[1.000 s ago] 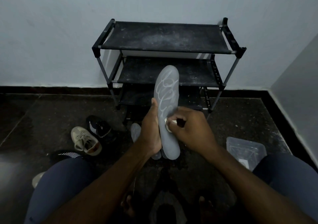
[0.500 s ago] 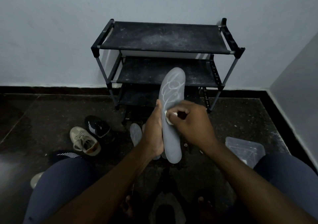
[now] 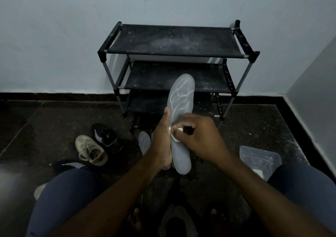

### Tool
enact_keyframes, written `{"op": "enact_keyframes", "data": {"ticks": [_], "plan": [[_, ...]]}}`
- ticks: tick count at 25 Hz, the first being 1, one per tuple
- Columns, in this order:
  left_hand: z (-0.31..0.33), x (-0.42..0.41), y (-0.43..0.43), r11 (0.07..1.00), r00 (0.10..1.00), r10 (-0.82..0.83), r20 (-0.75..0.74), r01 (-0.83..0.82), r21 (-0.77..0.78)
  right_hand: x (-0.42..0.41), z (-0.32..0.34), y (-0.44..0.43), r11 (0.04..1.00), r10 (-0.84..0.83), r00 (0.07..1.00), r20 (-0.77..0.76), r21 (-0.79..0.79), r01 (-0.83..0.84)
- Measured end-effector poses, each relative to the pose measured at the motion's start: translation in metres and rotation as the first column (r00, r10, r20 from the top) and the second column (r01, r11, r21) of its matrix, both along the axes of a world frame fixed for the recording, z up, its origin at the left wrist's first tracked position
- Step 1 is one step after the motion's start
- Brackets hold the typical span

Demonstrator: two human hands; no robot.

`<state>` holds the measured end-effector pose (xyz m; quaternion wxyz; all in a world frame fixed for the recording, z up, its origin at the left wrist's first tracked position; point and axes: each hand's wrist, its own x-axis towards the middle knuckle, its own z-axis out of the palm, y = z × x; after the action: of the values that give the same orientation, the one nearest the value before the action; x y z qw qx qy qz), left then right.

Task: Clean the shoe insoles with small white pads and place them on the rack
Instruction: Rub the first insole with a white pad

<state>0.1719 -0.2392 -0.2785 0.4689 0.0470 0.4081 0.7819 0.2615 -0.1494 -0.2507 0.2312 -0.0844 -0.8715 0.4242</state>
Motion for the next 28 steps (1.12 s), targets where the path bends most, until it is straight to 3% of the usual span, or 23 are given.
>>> {"op": "enact_keyframes", "data": {"ticks": [4, 9, 14, 20, 24, 28], "plan": [[-0.007, -0.001, 0.0, 0.998, 0.999, -0.037, -0.03, 0.038, 0.056, -0.003, 0.0, 0.015, 0.994, -0.096, 0.995, -0.019, -0.054, 0.095], [0.0, -0.001, -0.003, 0.999, 0.998, -0.026, -0.051, 0.024, -0.037, 0.0, -0.002, 0.001, 1.0, 0.01, 1.0, 0.019, 0.025, -0.011], [-0.008, -0.009, 0.001, 0.998, 0.997, 0.018, -0.076, -0.013, 0.066, 0.003, -0.005, 0.019, 0.987, -0.138, 0.99, 0.021, -0.086, 0.139], [-0.004, -0.012, -0.002, 0.999, 0.995, 0.006, -0.098, -0.011, -0.045, 0.003, -0.011, 0.009, 0.961, -0.235, 0.972, -0.004, -0.151, 0.232], [0.0, -0.015, -0.004, 0.997, 0.991, 0.002, -0.137, -0.012, -0.071, 0.0, -0.012, 0.007, 0.951, -0.218, 0.976, -0.016, -0.23, 0.209], [0.0, -0.03, -0.006, 0.999, 0.998, -0.017, -0.066, 0.015, -0.038, 0.003, -0.015, 0.004, 0.969, -0.101, 0.994, 0.038, -0.222, 0.107]]}}
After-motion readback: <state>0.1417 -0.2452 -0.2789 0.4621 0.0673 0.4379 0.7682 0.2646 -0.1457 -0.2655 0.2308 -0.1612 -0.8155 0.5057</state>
